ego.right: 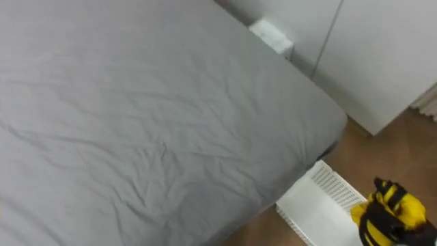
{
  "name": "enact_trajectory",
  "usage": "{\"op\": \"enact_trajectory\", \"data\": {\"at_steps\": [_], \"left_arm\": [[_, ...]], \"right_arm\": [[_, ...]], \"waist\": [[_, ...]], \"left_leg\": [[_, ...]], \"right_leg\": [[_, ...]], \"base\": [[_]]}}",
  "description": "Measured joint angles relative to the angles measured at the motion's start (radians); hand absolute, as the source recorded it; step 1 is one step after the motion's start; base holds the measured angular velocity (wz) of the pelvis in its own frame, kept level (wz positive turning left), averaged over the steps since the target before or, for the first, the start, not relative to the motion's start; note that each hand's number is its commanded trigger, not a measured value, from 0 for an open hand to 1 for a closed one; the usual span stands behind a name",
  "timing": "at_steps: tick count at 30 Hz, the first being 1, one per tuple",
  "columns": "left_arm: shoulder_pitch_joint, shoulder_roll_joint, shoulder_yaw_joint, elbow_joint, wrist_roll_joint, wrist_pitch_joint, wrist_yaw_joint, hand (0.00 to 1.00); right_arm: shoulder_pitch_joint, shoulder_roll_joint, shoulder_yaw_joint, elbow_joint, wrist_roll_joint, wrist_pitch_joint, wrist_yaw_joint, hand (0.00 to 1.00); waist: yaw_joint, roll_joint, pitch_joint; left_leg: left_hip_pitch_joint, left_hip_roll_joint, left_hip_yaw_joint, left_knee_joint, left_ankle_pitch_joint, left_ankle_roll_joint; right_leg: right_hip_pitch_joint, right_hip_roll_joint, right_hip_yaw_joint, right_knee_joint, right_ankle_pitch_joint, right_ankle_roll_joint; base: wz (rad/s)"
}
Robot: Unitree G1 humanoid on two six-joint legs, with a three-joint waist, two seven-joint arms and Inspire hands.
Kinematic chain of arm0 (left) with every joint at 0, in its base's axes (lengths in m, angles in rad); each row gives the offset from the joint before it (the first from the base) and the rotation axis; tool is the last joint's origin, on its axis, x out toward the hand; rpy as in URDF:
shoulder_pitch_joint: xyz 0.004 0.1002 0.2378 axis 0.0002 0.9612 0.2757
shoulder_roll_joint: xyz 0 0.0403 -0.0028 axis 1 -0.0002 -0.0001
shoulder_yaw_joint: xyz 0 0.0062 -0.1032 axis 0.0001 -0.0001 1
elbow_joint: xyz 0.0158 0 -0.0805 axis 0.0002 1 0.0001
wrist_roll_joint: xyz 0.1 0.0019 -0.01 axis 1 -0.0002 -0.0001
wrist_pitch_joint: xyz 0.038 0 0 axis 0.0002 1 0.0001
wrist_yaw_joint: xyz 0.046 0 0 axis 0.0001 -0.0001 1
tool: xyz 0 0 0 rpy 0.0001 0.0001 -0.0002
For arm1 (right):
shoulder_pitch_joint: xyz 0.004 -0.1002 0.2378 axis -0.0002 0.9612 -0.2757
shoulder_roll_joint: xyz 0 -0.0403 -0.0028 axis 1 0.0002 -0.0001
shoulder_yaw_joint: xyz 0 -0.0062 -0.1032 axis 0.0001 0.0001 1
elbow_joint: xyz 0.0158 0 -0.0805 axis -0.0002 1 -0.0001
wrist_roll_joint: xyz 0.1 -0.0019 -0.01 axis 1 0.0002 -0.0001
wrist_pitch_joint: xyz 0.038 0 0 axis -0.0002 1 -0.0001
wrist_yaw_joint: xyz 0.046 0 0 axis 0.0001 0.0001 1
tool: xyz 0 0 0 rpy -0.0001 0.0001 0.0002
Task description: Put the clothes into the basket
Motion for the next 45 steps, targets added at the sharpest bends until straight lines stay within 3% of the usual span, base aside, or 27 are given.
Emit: {"op": "enact_trajectory", "data": {"at_steps": [3, 5, 7, 18, 19, 20, 28, 31, 45], "left_arm": [[-0.036, 0.000, -0.004, 0.019, -0.039, -0.005, 0.002, 0.00], [-0.057, -0.001, -0.025, 0.024, -0.059, -0.010, 0.002, 0.00], [-0.060, -0.001, -0.043, 0.026, -0.091, -0.016, 0.002, 0.00], [-0.104, 0.000, -0.104, 0.053, -0.125, -0.031, 0.004, 0.00], [-0.104, 0.000, -0.107, 0.053, -0.127, -0.032, 0.004, 0.00], [-0.105, 0.000, -0.113, 0.053, -0.127, -0.033, 0.004, 0.00], [-0.105, 0.000, -0.116, 0.053, -0.127, -0.039, 0.003, 0.00], [-0.104, 0.002, -0.116, 0.053, -0.126, -0.040, 0.003, 0.00], [-0.102, 0.006, -0.116, 0.053, -0.126, -0.050, 0.002, 0.00]], "right_arm": [[-0.037, -0.004, 0.006, 0.021, 0.014, -0.011, -0.023, 1.00], [-0.071, -0.014, 0.011, 0.050, 0.037, -0.041, -0.032, 1.00], [-0.084, -0.022, 0.014, 0.071, 0.036, -0.060, -0.032, 1.00], [-0.169, -0.076, 0.049, 0.241, 0.115, -0.078, -0.017, 1.00], [-0.176, -0.079, 0.049, 0.251, 0.115, -0.079, -0.017, 0.58], [-0.191, -0.085, 0.049, 0.272, 0.117, -0.083, -0.017, 0.00], [-0.223, -0.114, 0.049, 0.286, 0.119, -0.097, -0.023, 0.00], [-0.226, -0.115, 0.047, 0.298, 0.117, -0.105, -0.030, 0.00], [-0.226, -0.125, 0.047, 0.310, 0.118, -0.155, -0.032, 0.00]], "waist": [[0.013, 0.014, 0.0020], [0.015, 0.035, 0.0065], [0.015, 0.048, 0.0055], [0.037, 0.061, 0.0060], [0.037, 0.061, 0.0060], [0.037, 0.061, 0.0062], [0.039, 0.059, 0.0078], [0.039, 0.057, 0.0090], [0.039, 0.056, 0.0107]], "left_leg": [[-0.063, 0.000, 0.016, 0.030, -0.002, 0.005], [-0.103, 0.003, 0.013, 0.046, -0.003, 0.007], [-0.115, 0.002, 0.013, 0.046, -0.002, 0.009], [-0.168, -0.012, -0.007, 0.047, 0.010, 0.018], [-0.168, -0.013, -0.008, 0.047, 0.010, 0.018], [-0.169, -0.015, -0.011, 0.047, 0.010, 0.018], [-0.173, -0.019, -0.015, 0.047, 0.009, 0.018], [-0.172, -0.020, -0.032, 0.044, 0.009, 0.017], [-0.170, -0.019, -0.035, 0.043, 0.009, 0.017]], "right_leg": [[-0.080, -0.001, 0.012, 0.052, -0.010, 0.002], [-0.119, 0.000, 0.014, 0.060, -0.009, 0.003], [-0.132, 0.000, 0.017, 0.063, -0.010, 0.005], [-0.197, -0.010, 0.013, 0.091, -0.019, 0.005], [-0.197, -0.010, 0.013, 0.092, -0.019, 0.005], [-0.197, -0.012, 0.013, 0.093, -0.021, 0.006], [-0.197, -0.019, 0.013, 0.089, -0.028, 0.014], [-0.194, -0.020, 0.011, 0.089, -0.030, 0.013], [-0.189, -0.020, 0.004, 0.087, -0.032, 0.010]], "base": [[-0.07], [-0.02], [0.02], [0.02], [0.03], [0.03], [0.01], [0.04], [0.01]]}}
